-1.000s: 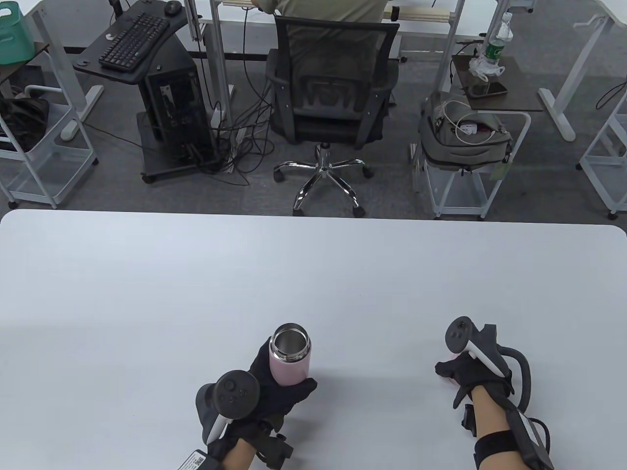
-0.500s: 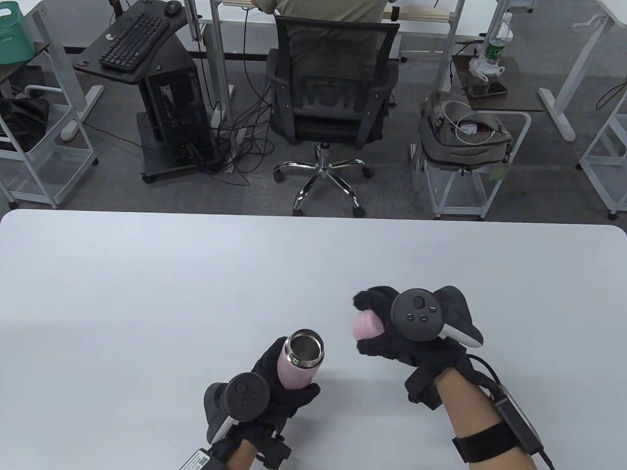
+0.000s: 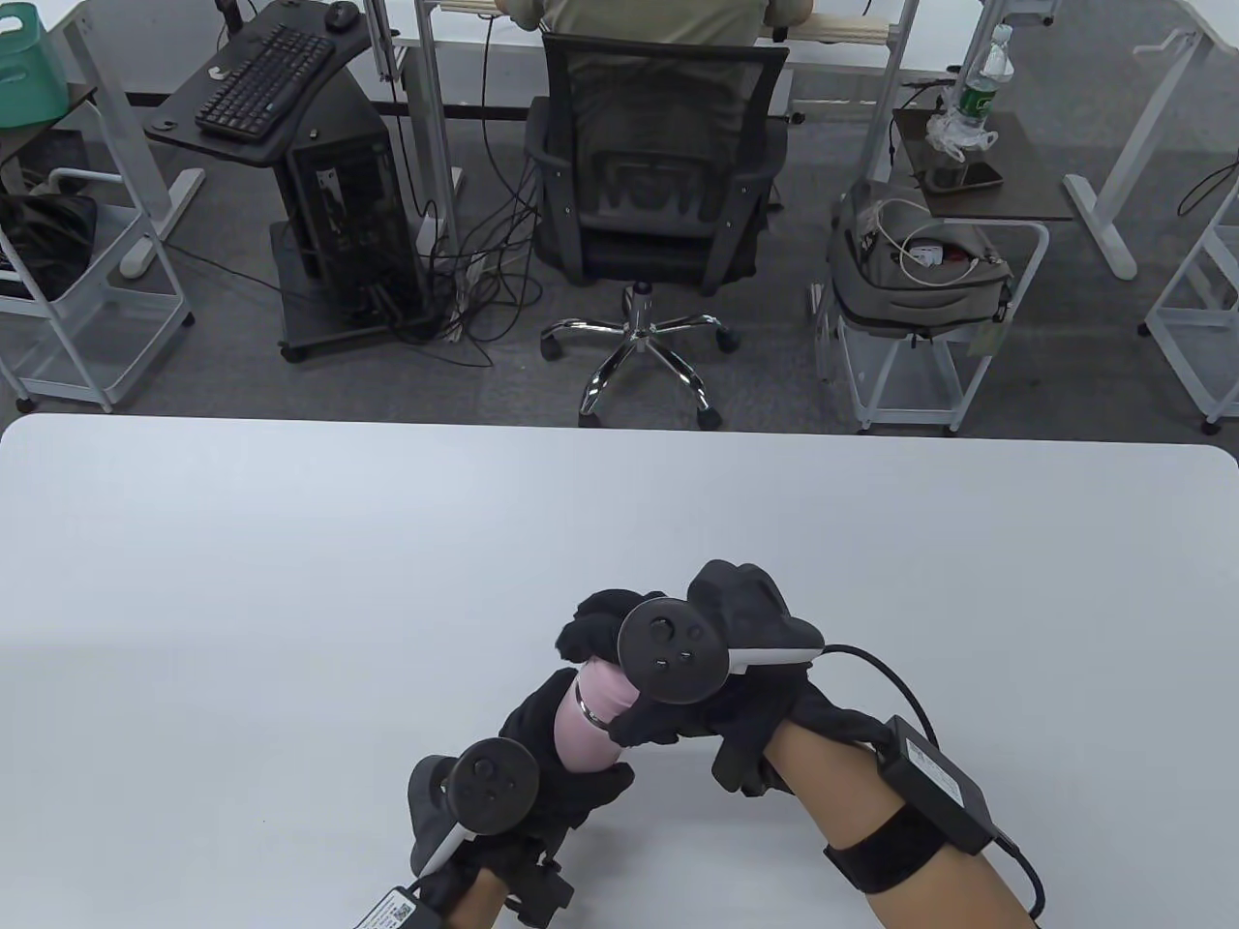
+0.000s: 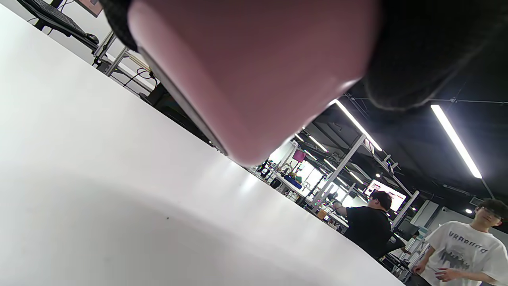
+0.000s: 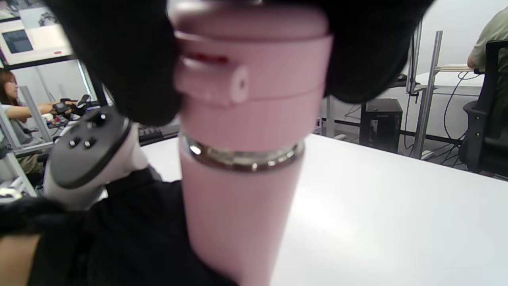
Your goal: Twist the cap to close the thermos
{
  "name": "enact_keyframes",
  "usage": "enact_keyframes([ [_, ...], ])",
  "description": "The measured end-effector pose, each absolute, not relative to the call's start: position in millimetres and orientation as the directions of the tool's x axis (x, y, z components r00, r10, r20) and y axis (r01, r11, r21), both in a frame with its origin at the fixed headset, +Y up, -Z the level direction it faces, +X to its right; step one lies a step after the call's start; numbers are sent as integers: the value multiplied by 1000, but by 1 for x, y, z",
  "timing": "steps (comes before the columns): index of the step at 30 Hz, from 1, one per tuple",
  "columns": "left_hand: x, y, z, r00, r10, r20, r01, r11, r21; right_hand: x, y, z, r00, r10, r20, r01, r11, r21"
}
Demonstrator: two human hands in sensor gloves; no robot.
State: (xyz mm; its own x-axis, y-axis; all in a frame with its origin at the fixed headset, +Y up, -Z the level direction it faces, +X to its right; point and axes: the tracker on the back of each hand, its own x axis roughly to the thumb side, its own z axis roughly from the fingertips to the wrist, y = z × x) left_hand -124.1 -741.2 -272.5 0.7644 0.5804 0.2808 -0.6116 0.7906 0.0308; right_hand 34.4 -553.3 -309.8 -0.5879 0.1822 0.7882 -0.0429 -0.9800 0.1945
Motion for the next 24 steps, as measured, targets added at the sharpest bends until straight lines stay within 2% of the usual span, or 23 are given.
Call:
enact_keyframes([
  [7,-124,-742,-272,756,595,274,-623,782,21,30,-556,-307,-606,130,785,-12,-988,154],
  [11,-124,-742,-272,753,597,276,-625,781,15,28,-556,-302,-678,9,735,30,-999,40],
  [14,-124,-742,-272,753,595,280,-623,782,11,25,-557,-300,-704,-46,709,80,-997,15],
  [24,-123,-742,-271,745,603,285,-629,777,0,24,-559,-301,-803,-19,596,45,-999,29],
])
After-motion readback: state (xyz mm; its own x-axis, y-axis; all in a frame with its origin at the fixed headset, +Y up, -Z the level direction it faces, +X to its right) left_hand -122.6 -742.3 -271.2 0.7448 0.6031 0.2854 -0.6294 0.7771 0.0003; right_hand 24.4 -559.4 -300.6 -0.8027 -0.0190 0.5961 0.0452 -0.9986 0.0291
